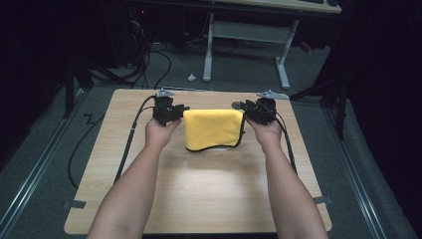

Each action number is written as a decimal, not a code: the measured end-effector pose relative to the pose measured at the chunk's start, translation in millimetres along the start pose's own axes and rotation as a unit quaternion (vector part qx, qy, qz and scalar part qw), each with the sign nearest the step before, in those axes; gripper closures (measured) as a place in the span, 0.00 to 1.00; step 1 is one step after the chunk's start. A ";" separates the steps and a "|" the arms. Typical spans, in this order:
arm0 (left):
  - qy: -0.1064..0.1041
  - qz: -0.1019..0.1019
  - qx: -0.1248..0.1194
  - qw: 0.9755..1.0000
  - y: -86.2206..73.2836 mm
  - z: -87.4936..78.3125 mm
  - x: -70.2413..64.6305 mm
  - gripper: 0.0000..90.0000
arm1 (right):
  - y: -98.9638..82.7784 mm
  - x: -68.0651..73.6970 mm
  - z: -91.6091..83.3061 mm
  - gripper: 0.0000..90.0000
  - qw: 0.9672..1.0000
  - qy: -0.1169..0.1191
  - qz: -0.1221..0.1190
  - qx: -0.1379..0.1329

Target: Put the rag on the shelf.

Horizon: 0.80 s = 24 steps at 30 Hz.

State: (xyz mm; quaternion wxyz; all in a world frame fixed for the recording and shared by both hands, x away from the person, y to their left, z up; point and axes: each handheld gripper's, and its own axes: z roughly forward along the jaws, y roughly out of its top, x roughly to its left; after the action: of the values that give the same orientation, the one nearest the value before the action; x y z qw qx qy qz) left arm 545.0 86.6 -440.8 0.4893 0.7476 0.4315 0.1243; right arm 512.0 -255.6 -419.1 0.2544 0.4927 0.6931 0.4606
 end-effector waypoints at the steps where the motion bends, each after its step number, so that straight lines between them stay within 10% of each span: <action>1: 0.001 0.001 0.000 1.000 0.1 -0.7 -0.2 0.75 | 0.0 0.7 -0.3 0.76 1.000 0.000 0.001 0.001; 24: 0.048 0.036 -0.039 0.997 -11.2 -49.4 2.3 0.72 | -2.9 7.3 -28.6 0.71 0.999 -0.024 -0.034 -0.017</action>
State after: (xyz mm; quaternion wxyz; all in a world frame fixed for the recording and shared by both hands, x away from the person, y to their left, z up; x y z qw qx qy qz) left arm 510.5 120.8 -426.5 0.4918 0.7362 0.4224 0.1940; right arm 484.8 -260.2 -408.2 0.2946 0.4752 0.6951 0.4519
